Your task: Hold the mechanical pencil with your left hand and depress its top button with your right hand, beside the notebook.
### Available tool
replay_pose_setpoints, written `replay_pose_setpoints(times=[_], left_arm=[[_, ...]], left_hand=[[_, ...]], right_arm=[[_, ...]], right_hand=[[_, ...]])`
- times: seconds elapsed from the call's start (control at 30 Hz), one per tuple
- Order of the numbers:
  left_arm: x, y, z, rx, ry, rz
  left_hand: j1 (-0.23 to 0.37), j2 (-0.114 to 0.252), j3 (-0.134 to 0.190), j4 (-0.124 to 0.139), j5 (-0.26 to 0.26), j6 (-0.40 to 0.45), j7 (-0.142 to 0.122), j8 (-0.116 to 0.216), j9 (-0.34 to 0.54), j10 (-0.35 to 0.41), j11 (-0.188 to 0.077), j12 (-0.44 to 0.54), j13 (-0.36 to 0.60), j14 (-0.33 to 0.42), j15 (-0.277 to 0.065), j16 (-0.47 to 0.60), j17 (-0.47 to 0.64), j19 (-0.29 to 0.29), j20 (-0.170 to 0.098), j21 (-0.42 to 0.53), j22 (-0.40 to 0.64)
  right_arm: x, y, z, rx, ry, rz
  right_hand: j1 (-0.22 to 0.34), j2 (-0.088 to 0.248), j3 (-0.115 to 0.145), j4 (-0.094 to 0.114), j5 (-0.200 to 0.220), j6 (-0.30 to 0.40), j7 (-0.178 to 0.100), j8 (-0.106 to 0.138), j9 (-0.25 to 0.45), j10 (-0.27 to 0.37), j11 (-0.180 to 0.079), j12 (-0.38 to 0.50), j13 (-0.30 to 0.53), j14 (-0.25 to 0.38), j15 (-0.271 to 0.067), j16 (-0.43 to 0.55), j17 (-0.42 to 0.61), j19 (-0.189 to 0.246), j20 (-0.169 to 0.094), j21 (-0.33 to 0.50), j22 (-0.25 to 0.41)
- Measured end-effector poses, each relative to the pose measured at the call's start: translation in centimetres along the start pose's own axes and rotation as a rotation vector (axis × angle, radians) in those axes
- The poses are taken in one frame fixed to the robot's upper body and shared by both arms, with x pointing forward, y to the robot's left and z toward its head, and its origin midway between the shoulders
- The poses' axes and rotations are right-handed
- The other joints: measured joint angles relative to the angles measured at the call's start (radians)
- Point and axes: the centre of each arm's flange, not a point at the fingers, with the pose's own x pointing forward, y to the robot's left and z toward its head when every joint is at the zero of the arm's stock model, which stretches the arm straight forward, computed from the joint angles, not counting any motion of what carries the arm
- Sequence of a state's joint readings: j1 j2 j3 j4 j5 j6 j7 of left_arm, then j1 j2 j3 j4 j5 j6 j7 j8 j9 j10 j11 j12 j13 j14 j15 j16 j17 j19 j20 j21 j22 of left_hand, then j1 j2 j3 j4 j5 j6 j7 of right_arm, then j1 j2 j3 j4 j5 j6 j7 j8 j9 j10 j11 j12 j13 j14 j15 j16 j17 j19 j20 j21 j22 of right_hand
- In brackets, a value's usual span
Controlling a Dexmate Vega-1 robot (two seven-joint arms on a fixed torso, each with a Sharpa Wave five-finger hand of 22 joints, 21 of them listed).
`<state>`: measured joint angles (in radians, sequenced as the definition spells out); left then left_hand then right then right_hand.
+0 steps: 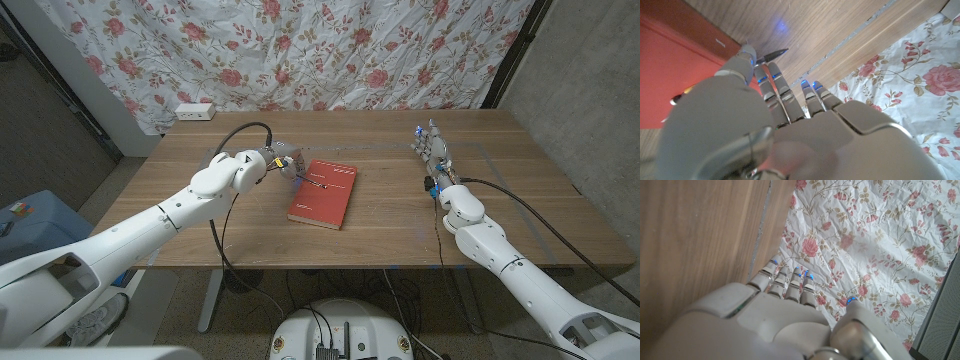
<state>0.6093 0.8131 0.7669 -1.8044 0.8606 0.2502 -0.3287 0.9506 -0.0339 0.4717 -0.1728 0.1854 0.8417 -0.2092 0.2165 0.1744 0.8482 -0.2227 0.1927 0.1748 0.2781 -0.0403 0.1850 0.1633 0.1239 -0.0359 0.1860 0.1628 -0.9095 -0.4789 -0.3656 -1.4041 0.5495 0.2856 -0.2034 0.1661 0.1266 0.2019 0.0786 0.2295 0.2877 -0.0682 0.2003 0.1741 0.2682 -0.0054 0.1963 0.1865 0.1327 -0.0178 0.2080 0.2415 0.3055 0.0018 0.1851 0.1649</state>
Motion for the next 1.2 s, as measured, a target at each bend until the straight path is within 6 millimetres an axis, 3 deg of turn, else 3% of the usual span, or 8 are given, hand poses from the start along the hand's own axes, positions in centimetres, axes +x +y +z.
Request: replay_pose_setpoints(times=[0.37,1.2], left_arm=[[0.07,-0.1,0.01,-0.003,0.0,0.005],[-0.01,-0.16,0.23,0.004,-0.001,0.019]], left_hand=[[0.021,0.013,-0.015,0.001,0.0,0.099,0.013,0.0,0.0,0.054,-0.002,0.0,0.0,0.023,0.001,0.0,0.0,0.02,-0.001,0.0,0.003],[0.053,0.045,-0.031,0.001,0.0,0.211,0.033,0.006,0.005,0.186,-0.002,0.012,0.005,0.067,-0.001,0.0,0.002,0.074,-0.002,0.0,0.003]], right_arm=[[-0.01,0.04,-0.07,0.001,0.001,-0.006],[-0.2,0.05,-0.17,0.001,0.001,-0.014]], right_hand=[[0.0,0.0,0.004,-0.004,0.0,0.003,0.004,0.0,0.0,0.0,0.0,0.0,0.0,0.0,0.0,0.0,-0.005,0.0,0.0,0.0,0.0],[0.0,0.0,0.008,0.0,0.0,0.01,-0.004,0.0,0.0,0.009,0.002,0.0,0.0,0.003,-0.004,0.0,-0.005,0.0,0.0,0.0,0.0]])
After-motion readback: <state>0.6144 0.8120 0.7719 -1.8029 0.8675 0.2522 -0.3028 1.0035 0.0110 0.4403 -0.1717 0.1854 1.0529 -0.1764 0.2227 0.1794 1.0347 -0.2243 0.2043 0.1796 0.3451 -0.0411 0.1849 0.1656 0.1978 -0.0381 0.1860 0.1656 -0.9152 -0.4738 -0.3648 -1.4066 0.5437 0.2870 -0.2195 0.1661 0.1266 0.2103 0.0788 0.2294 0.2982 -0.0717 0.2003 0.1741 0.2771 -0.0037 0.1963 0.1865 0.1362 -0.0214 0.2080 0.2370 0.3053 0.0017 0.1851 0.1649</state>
